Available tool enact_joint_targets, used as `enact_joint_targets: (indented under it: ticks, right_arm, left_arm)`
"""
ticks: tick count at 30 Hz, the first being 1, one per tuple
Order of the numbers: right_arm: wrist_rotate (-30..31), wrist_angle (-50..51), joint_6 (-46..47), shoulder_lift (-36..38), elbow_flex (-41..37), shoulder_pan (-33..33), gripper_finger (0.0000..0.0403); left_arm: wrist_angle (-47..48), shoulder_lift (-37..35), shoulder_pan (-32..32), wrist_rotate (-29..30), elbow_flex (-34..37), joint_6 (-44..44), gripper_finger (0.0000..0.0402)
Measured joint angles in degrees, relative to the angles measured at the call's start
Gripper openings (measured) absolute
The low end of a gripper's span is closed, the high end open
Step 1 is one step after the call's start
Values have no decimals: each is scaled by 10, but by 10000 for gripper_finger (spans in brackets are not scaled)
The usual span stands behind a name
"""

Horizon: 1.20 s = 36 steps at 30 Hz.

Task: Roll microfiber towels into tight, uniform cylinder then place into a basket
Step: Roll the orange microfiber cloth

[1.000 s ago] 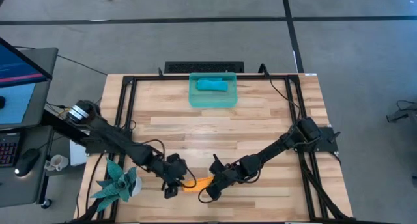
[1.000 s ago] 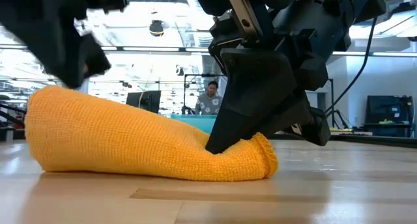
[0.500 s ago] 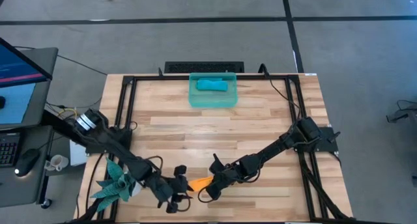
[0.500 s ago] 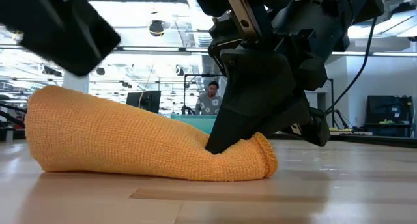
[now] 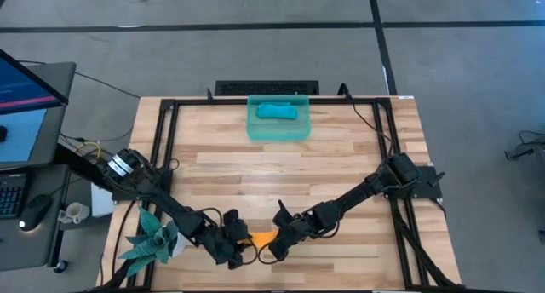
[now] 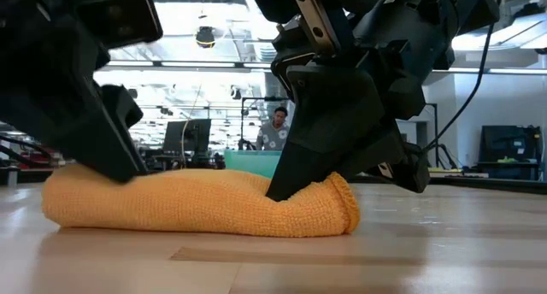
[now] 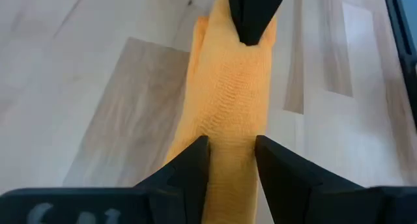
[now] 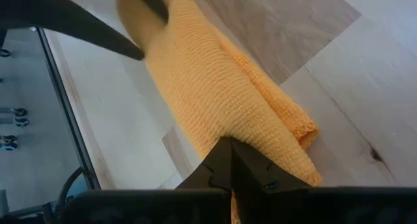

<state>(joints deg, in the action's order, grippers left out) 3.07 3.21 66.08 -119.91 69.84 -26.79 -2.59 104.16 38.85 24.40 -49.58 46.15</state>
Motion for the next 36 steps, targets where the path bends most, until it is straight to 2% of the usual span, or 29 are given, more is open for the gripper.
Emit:
enact_joint_targets:
  ticks: [5,12,28,36]
  right_arm:
    - [-1,-1,0,0,0,0,28]
    - [-2,-5,-1,0,-1,0,33]
    - [-17,-12,13,0,-1,-1,95]
    - [-19,-20,-50,0,-1,-1,116]
  left_arm:
    - [-27,34,0,-21,0,12,123]
    - [-4,41,1,-23,-3,69,123]
    - [2,41,0,-40,-3,108,123]
    - [2,40,0,-44,-3,131,123]
